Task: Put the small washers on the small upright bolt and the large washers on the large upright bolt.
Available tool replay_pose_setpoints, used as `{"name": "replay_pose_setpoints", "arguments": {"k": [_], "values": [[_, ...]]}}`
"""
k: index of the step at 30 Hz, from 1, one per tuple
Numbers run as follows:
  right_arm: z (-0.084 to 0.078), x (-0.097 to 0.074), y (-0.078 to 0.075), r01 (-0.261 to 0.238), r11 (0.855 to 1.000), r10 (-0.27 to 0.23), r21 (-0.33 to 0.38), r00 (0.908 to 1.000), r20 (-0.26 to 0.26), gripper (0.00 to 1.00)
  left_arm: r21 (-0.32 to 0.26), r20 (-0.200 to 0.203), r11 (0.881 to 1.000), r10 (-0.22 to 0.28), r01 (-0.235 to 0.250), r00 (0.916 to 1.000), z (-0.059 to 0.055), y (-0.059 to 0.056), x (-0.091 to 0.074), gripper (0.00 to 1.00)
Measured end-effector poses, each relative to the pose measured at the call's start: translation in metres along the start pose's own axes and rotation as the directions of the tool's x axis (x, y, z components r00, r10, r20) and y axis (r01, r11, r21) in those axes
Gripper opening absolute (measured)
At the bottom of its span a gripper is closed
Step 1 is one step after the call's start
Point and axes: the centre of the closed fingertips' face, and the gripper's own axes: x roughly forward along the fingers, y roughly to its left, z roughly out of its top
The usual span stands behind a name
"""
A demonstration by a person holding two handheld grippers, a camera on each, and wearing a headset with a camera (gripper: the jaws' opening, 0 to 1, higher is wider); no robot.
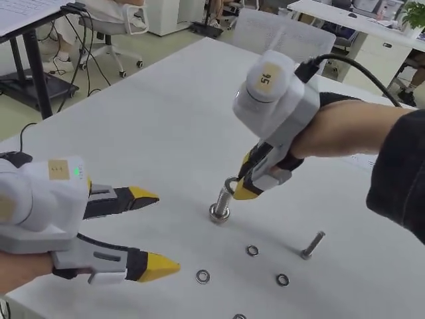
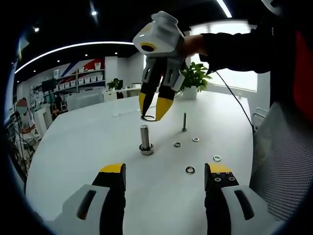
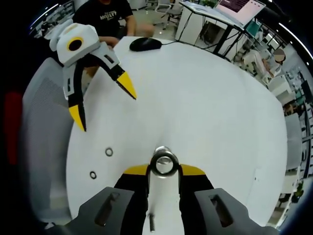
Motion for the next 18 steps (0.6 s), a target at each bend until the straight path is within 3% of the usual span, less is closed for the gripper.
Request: {"name": "replay_pose_setpoints", "arguments": {"k": [18], "values": [[0.002,0.016,0.003,-0.037,0.999,0.037,-0.013,0.9989,-0.029,0.23,-0.003,-0.002,1.0,0.013,-0.014,0.9999,-0.002,0.001,-0.001,0.64]]}}
